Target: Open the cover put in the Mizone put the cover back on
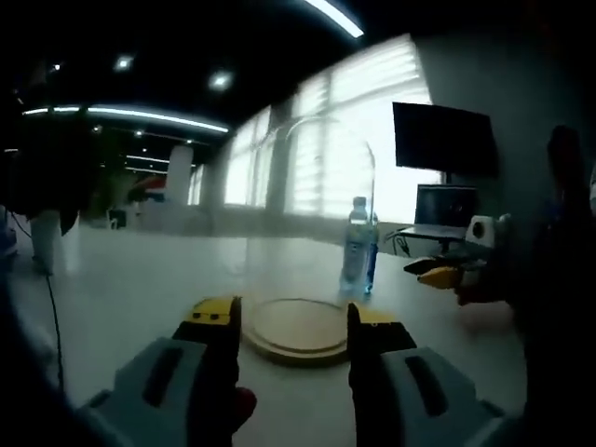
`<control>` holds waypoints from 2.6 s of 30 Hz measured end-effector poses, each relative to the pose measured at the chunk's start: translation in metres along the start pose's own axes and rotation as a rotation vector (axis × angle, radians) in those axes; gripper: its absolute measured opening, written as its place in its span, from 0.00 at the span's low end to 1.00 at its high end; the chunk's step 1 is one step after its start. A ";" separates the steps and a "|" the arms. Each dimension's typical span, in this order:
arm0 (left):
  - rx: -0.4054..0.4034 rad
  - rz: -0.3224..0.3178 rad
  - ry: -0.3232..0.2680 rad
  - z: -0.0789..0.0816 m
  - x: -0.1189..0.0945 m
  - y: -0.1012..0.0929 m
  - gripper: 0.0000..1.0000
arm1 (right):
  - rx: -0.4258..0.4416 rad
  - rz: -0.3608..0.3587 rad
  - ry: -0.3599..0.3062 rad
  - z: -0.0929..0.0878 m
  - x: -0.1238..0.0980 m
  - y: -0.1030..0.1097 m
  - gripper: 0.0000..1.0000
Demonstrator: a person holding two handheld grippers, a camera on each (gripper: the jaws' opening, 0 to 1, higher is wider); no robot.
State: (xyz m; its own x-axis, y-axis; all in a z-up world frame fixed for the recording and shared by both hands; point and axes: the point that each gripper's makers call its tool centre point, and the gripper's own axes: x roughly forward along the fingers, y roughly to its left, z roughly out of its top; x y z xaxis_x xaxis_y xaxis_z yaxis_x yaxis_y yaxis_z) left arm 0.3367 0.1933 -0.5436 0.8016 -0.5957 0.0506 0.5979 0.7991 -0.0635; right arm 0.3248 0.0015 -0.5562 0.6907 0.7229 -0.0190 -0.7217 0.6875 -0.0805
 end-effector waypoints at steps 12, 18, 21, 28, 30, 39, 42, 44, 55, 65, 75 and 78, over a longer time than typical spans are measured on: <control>-0.067 -0.074 0.039 0.017 0.015 0.003 0.44 | -0.048 0.045 0.015 0.014 0.017 0.002 0.26; -0.015 -0.086 0.045 0.025 0.025 0.006 0.44 | -0.047 0.051 0.012 0.021 0.023 -0.004 0.29; -0.034 -0.094 0.024 0.028 0.028 0.007 0.44 | -0.021 0.059 0.013 0.023 0.026 -0.006 0.29; -0.064 -0.149 -0.010 0.036 0.032 0.003 0.41 | 0.013 0.104 0.029 0.024 0.034 -0.005 0.32; -0.065 -0.158 -0.003 0.039 0.034 0.004 0.42 | 0.021 0.112 0.032 0.027 0.038 -0.006 0.33; -0.089 -0.204 -0.004 0.061 0.045 0.013 0.48 | 0.034 0.145 0.021 0.047 0.050 -0.014 0.39; -0.061 -0.246 0.008 0.066 0.050 0.009 0.54 | 0.026 0.169 0.029 0.053 0.057 -0.016 0.43; -0.057 -0.262 0.014 0.069 0.055 0.009 0.56 | 0.028 0.186 0.035 0.056 0.061 -0.018 0.44; -0.015 -0.340 0.049 0.076 0.070 0.005 0.58 | 0.043 0.254 0.049 0.064 0.077 -0.023 0.48; -0.004 -0.427 0.065 0.080 0.082 0.006 0.58 | 0.040 0.351 0.054 0.067 0.091 -0.022 0.55; -0.027 -0.497 0.106 0.071 0.090 0.005 0.59 | 0.029 0.441 0.056 0.066 0.100 -0.021 0.63; -0.004 -0.513 0.118 0.069 0.090 0.005 0.58 | 0.016 0.460 0.061 0.066 0.101 -0.022 0.64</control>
State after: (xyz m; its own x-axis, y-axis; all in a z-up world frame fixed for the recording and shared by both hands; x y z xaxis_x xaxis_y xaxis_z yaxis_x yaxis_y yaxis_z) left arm 0.4111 0.1492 -0.4707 0.4005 -0.9156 -0.0361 0.9134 0.4020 -0.0633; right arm 0.4077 0.0642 -0.4904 0.2995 0.9480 -0.1079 -0.9541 0.2975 -0.0348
